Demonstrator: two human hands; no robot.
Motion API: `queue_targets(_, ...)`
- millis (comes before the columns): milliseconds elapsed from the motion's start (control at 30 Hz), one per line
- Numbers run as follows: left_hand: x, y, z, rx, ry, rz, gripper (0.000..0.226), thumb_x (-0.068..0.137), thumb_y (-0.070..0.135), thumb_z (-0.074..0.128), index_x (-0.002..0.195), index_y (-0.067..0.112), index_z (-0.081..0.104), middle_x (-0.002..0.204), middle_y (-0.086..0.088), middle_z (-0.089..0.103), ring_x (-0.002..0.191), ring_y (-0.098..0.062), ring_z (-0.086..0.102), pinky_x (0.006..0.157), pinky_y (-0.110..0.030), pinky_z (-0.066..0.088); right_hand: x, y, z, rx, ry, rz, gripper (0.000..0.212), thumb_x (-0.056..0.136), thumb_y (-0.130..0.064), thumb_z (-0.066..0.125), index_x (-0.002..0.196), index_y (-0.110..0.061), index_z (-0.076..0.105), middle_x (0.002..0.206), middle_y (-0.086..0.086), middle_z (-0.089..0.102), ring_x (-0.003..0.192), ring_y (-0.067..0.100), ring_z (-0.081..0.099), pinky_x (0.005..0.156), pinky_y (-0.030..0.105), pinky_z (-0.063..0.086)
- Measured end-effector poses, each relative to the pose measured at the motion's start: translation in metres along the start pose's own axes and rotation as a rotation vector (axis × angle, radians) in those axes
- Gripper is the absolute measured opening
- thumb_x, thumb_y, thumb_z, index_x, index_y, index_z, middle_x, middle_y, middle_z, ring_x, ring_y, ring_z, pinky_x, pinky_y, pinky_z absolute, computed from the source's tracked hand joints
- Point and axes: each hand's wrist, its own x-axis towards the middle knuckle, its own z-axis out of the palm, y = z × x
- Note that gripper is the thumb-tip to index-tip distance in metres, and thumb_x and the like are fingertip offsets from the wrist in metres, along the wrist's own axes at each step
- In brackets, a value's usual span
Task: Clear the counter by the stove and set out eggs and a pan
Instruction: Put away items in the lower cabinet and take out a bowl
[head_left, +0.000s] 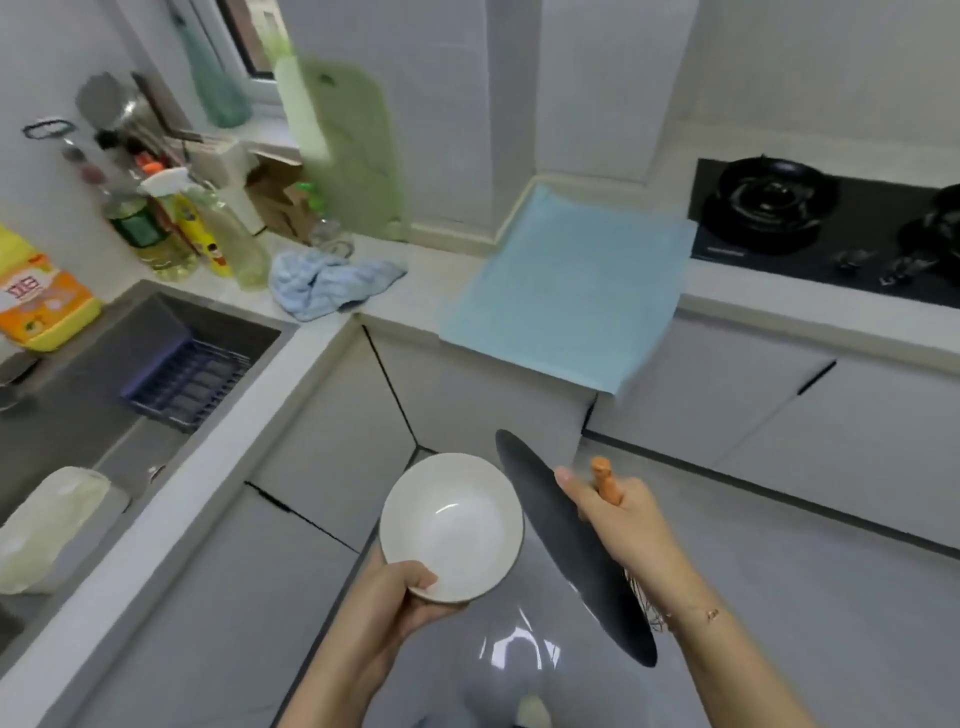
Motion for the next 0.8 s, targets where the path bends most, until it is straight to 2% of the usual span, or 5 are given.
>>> queue_targets(167,0.039,0.018,0.087,0.18,-0.164,-0.073,0.055,0.082,-0.017,0.039,0.125,0.015,0.047,0.112,-0.009,0.061,0.097,-0.034,0.062,0.059,-0.039,0.06,0.017,0.007,-0.077,0.156,0.21,0.11,0.059,0.087,-0.041,0.064,0.042,-0.022,0.031,0.044,-0.006,0.029,0.044,0.011,0.029,0.051,0.027,0.025)
queue_targets(367,0.085,0.03,0.188,0.397,-0.417,-0.159,0.058,0.081,-0.016,0.039,0.13,0.014,0.047,0.117,-0.011,0.06,0.1,-0.037,0.063,0.061,-0.039,0.06,0.008,0.012,-0.158,0.304,0.541,0.196,0.051,0.09,-0.034,0.063,0.051,-0.018,0.033,0.042,-0.011,0.031,0.037,0.006,0.03,0.04,0.017,0.027)
queue_targets(533,0.105,0.031,0.265,0.523,-0.574,-0.23,0.055,0.08,-0.017,0.04,0.13,0.007,0.047,0.116,-0.015,0.059,0.098,-0.04,0.062,0.057,-0.038,0.06,-0.001,0.021,-0.206,0.364,0.754,0.221,0.049,0.09,-0.035,0.061,0.053,-0.018,0.034,0.05,-0.004,0.031,0.045,0.009,0.031,0.058,0.028,0.027)
queue_targets(700,0.112,0.016,0.343,0.585,-0.695,-0.256,0.058,0.081,-0.016,0.039,0.126,0.018,0.05,0.12,-0.011,0.058,0.104,-0.039,0.06,0.064,-0.041,0.059,0.0,0.034,-0.266,0.464,0.952,0.226,0.051,0.093,-0.028,0.059,0.053,-0.017,0.029,0.047,-0.006,0.024,0.053,0.013,0.027,0.059,0.032,0.021)
queue_targets(800,0.114,0.003,0.389,0.632,-0.717,-0.263,0.05,0.081,-0.016,0.04,0.115,0.017,0.055,0.113,-0.011,0.062,0.098,-0.037,0.064,0.065,-0.043,0.06,0.006,0.046,-0.307,0.466,0.978,0.226,0.052,0.094,-0.027,0.058,0.05,-0.017,0.032,0.041,-0.01,0.029,0.048,0.004,0.033,0.058,0.03,0.023)
